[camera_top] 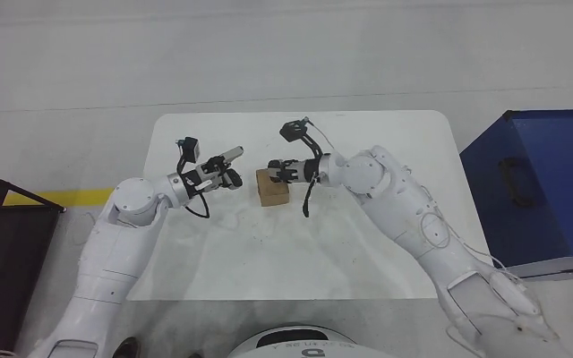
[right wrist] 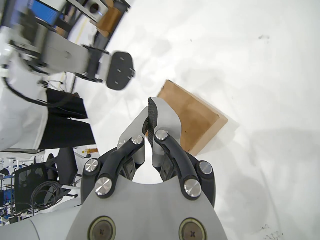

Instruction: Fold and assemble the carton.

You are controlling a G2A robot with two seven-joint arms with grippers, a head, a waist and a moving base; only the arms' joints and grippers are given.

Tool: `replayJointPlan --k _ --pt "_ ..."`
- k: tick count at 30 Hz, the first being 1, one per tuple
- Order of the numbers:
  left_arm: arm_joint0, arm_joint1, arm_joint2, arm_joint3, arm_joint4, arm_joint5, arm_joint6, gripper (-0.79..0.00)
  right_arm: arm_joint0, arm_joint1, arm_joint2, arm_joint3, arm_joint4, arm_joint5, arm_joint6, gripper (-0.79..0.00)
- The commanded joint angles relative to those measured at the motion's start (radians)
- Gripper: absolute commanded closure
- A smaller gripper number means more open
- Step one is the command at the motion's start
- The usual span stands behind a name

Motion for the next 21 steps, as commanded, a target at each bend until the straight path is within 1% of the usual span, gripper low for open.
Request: replayJointPlan --k 1,4,8,11,15,18,21 --pt "-0.022 -0.005 0.032 0.018 0.008 0.009 -0.004 -0.785 -0.046 0.023 0.080 -0.050 0.015 -0.026 0.003 0.000" --pt "-0.056 -0.016 0.082 0.051 0.002 0.016 -0.008 -0.785 -0.126 0.053 0.179 -0.130 -0.003 -0.022 0.006 0.000" --pt "-0.129 -0.042 0.182 0.124 -0.001 0.022 -0.025 -0.785 -0.237 0.083 0.280 -0.224 -0.027 0.005 0.013 0.000" --pt "-0.211 -0.074 0.281 0.197 -0.015 0.013 -0.037 -0.785 -0.308 0.098 0.338 -0.282 -0.032 0.021 0.007 0.000" --pt "-0.331 -0.130 0.418 0.294 -0.032 -0.006 -0.057 -0.785 -0.384 0.114 0.405 -0.344 -0.036 0.038 0.001 0.000" --pt "-0.395 -0.171 0.477 0.365 -0.092 -0.044 -0.062 -0.785 -0.426 0.123 0.444 -0.379 -0.035 0.048 0.001 0.000" --pt "-0.430 -0.193 0.499 0.436 -0.129 -0.080 -0.075 -0.785 -0.451 0.129 0.465 -0.402 -0.036 0.056 0.008 0.000"
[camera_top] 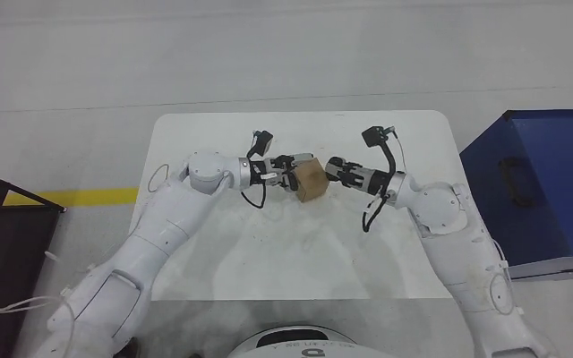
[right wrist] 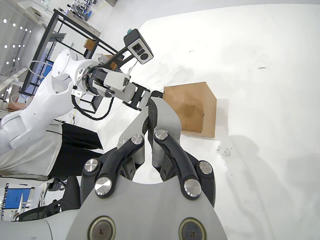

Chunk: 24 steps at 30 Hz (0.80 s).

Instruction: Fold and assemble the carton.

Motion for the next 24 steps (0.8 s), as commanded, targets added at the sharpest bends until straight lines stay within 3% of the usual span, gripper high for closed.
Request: replayJointPlan --k 1,5,8,11,18,24 --pt "-0.013 -0.008 -0.001 0.056 -0.024 -0.027 -0.005 -0.785 -0.012 0.004 0.009 -0.006 0.000 0.008 0.010 0.000" --pt "-0.003 0.006 -0.055 0.121 -0.044 -0.082 -0.015 -0.785 -0.013 0.009 0.010 0.001 0.003 0.019 0.052 0.000" --pt "0.020 0.033 -0.125 0.129 -0.037 -0.109 -0.009 -0.785 -0.003 0.017 -0.013 0.013 0.041 -0.058 0.202 0.000" --pt "0.045 0.060 -0.185 0.101 -0.004 -0.101 0.016 -0.785 0.036 0.022 -0.046 0.064 0.036 -0.030 0.326 0.000" --pt "0.061 0.081 -0.230 -0.008 0.055 -0.045 0.029 -0.785 0.152 -0.005 -0.190 0.267 0.003 0.031 0.238 0.000" --pt "0.062 0.079 -0.226 -0.027 0.058 -0.030 0.017 -0.785 0.232 -0.027 -0.268 0.364 0.002 0.056 0.161 0.000"
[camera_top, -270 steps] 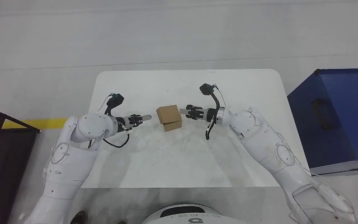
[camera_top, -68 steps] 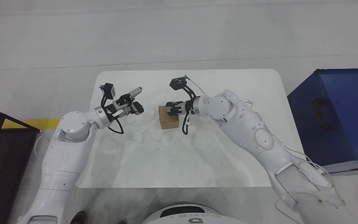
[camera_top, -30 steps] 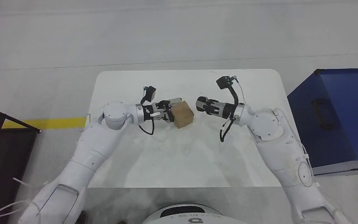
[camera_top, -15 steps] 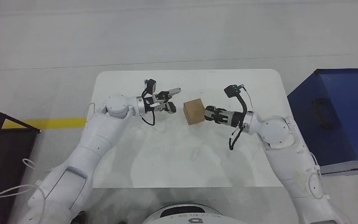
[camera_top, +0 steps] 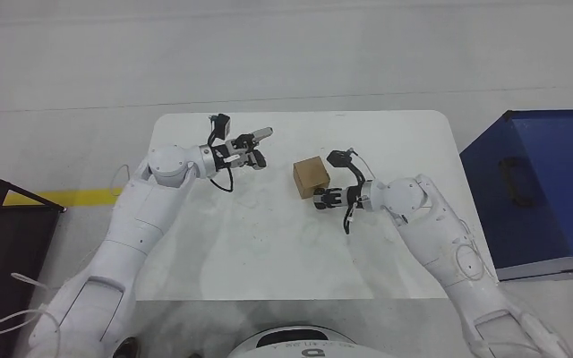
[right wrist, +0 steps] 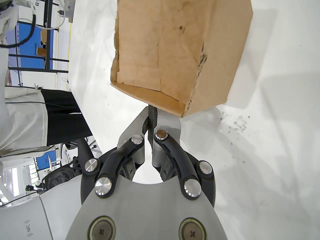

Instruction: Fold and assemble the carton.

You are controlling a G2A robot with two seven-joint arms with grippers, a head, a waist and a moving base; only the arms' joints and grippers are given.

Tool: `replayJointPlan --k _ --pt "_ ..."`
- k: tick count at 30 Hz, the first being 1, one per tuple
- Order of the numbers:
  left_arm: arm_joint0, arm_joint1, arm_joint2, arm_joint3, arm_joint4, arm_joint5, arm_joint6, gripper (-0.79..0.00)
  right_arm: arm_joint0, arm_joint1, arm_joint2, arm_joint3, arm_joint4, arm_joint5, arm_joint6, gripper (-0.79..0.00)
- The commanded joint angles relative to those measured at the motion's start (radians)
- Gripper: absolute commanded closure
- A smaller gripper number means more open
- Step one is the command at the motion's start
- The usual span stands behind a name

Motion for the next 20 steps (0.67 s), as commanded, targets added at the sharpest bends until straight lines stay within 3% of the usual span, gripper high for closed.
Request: replayJointPlan --k 1,6,10,11,12,13,14,16,20 --pt "-0.004 -0.002 0.006 0.001 0.000 0.001 -0.011 -0.785 0.012 -0.002 -0.007 0.009 0.000 0.006 -0.014 0.000" --pt "-0.010 -0.005 0.008 0.025 -0.002 -0.005 -0.030 -0.785 0.000 0.009 0.008 -0.005 -0.012 0.037 0.040 0.000" --pt "-0.008 -0.004 0.008 0.034 -0.017 -0.008 -0.090 -0.785 -0.067 0.027 0.101 -0.079 -0.002 0.063 -0.061 0.000" --pt "-0.008 -0.004 0.008 0.034 -0.017 -0.008 -0.090 -0.785 -0.094 0.032 0.127 -0.117 -0.002 0.068 -0.095 -0.348" --pt "-0.008 -0.004 0.008 0.034 -0.017 -0.008 -0.090 -0.785 -0.124 0.036 0.151 -0.165 0.000 0.068 -0.128 -0.785" --pt "-0.008 -0.004 0.008 0.034 -0.017 -0.008 -0.090 -0.785 -0.135 0.038 0.158 -0.182 0.002 0.067 -0.138 -0.785" --pt "-0.008 -0.004 0.008 0.035 -0.017 -0.008 -0.092 -0.784 -0.122 0.036 0.147 -0.159 0.000 0.068 -0.124 -0.005" --pt "-0.008 -0.004 0.008 0.034 -0.017 -0.008 -0.091 -0.785 -0.143 0.038 0.161 -0.198 0.002 0.067 -0.143 -0.018" --pt "-0.008 -0.004 0.008 0.034 -0.017 -0.008 -0.090 -0.785 -0.135 0.038 0.158 -0.181 0.002 0.067 -0.138 -0.294"
